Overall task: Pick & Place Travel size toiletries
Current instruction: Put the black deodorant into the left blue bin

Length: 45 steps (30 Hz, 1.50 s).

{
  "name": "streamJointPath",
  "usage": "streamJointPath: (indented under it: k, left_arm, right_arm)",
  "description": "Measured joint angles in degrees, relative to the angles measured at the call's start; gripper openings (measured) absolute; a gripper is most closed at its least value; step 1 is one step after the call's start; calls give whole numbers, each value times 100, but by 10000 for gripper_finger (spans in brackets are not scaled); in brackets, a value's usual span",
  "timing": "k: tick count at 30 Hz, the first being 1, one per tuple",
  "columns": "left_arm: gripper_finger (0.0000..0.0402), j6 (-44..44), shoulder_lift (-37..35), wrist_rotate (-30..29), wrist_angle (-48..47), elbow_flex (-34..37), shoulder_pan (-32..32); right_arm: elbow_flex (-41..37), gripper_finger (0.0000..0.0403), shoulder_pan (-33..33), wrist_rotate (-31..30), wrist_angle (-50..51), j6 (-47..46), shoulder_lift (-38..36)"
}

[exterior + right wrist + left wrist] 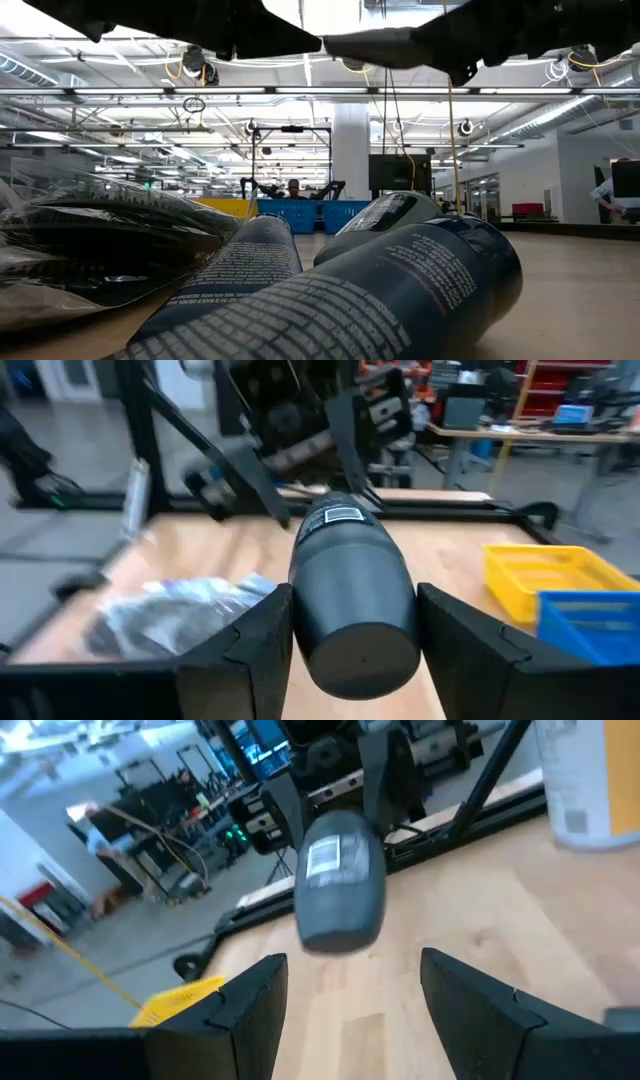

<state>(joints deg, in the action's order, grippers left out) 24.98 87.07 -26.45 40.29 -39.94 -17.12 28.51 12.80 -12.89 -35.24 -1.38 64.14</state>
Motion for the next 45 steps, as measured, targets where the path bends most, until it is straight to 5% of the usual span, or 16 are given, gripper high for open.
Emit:
streamJointPath:
  k: [8, 21, 31, 37, 45]
  left_arm:
    - [230, 1155, 0, -254, 53, 0, -1]
    - [230, 1632, 5, -258, 427, -31, 100]
    - [230, 1948, 689, -241, 306, -473, 124]
    - [230, 2309, 761, -1014, 351, -542, -69]
    - [230, 2030, 876, -629, 337, -546, 64]
  right_arm:
    - [0, 174, -247, 116, -10, -388, 2]
    - [0, 173, -459, 566, -145, -548, 4]
    - [0, 168, -493, 563, -306, -519, 4]
    - [0, 168, -496, 569, -325, -535, 4]
    - [0, 161, -501, 650, -521, -633, 4]
